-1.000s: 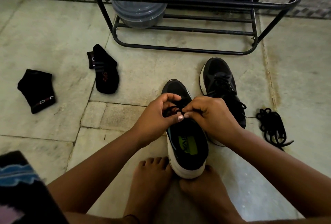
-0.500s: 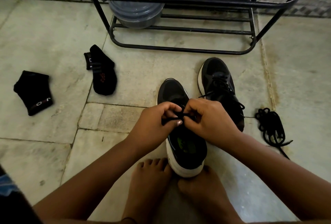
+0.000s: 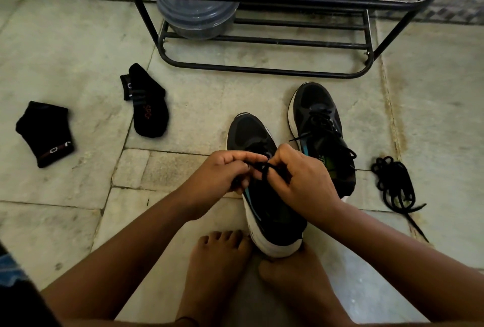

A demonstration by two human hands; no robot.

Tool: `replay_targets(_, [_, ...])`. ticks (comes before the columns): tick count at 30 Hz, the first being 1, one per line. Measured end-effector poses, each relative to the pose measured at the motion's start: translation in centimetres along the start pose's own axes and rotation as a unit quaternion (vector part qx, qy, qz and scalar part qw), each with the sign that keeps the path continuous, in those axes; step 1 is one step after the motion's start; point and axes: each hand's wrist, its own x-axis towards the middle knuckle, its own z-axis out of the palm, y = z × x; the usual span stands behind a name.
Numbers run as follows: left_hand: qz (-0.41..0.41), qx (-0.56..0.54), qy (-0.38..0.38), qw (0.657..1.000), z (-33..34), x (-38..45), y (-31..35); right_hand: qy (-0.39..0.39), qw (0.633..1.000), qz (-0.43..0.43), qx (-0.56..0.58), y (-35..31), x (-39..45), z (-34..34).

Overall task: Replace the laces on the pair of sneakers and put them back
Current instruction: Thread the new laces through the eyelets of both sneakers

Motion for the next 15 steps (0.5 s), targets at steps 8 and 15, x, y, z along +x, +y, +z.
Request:
replay_targets(8, [0.101,0.213,0.098,0.967,0.7,0.8,-0.7,-0.079,0.992,0.017,0.099,0.1,1.0,-0.9])
replay_targets(15, [0.162,0.388,0.182,0.889,-0.6,0.4,-1.2,-0.048,0.966,0.108,0.231,1.9,0.7,-2.7])
